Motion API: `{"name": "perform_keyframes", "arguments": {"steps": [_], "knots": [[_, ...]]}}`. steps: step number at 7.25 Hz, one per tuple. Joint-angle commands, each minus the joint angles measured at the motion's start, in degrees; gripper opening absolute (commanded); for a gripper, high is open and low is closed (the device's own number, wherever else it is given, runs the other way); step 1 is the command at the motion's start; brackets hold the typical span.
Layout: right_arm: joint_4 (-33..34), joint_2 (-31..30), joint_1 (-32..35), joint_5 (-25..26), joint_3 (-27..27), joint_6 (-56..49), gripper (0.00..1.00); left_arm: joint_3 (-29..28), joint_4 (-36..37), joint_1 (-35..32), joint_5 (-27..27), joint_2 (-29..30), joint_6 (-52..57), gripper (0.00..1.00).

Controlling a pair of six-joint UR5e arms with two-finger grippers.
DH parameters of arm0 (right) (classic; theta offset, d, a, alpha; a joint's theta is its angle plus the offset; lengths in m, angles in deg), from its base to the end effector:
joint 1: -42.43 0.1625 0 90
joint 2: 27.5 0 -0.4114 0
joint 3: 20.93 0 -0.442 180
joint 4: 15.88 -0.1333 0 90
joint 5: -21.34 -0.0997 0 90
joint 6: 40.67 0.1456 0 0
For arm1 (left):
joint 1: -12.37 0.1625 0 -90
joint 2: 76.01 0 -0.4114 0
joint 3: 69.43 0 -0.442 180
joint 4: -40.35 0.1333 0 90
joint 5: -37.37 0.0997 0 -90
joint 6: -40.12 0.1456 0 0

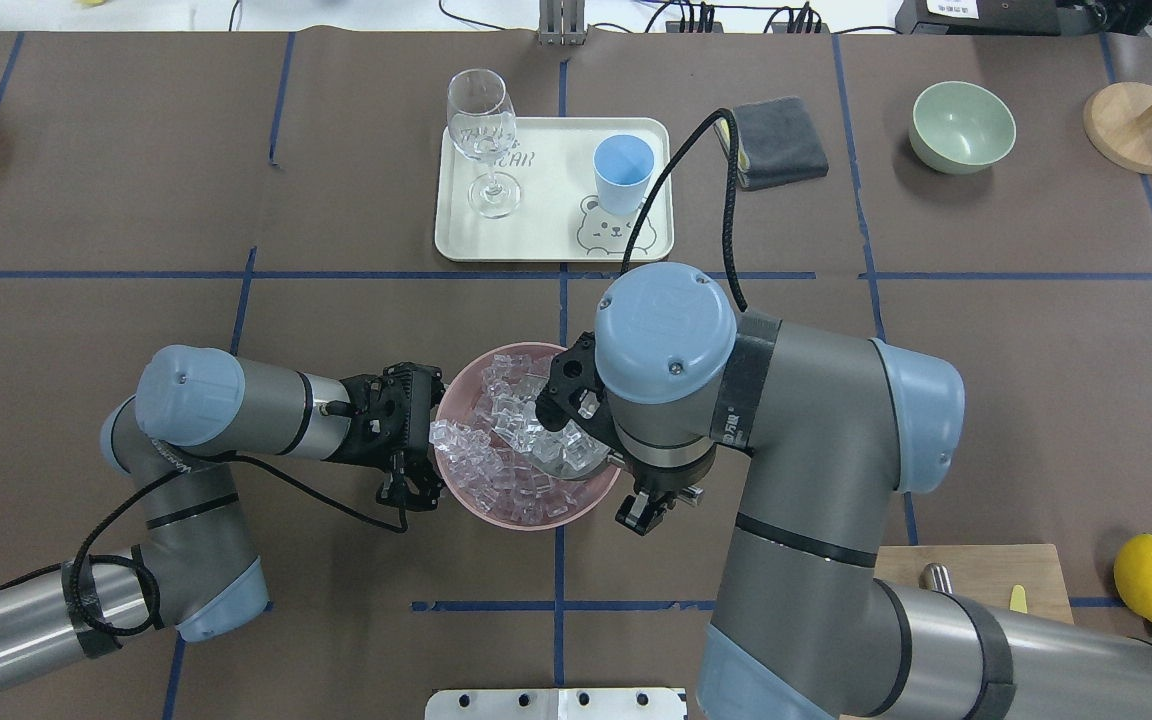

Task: Put ice in cup with scoop
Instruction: 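Dig the scoop into the ice cubes and lift it out with the right gripper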

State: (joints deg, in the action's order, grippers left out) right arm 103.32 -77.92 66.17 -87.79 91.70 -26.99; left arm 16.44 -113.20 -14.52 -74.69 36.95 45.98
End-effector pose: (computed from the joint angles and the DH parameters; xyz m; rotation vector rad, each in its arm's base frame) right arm -0.5393 -0.3307 0.1496 0.2387 -0.6416 -0.9794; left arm 0.6118 -0.3984 0.3177 1.1860 1.0376 1.2423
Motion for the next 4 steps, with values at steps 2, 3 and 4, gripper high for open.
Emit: {"name": "perform_keyframes", "arguments": {"steps": [2,3,4], "knots": [[-0.1,-0.37,1.04,-0.12,2.24,1.26,0.0,0.0,0.0,0.0,0.0,0.15,-0.07,1.0],[-0.1,-0.37,1.13,-0.12,2.24,1.26,0.0,0.0,0.0,0.0,0.0,0.24,-0.07,1.0],[-0.1,-0.55,1.13,-0.04,2.24,1.26,0.0,0.0,0.0,-0.09,0.0,0.24,-0.07,1.0]]}}
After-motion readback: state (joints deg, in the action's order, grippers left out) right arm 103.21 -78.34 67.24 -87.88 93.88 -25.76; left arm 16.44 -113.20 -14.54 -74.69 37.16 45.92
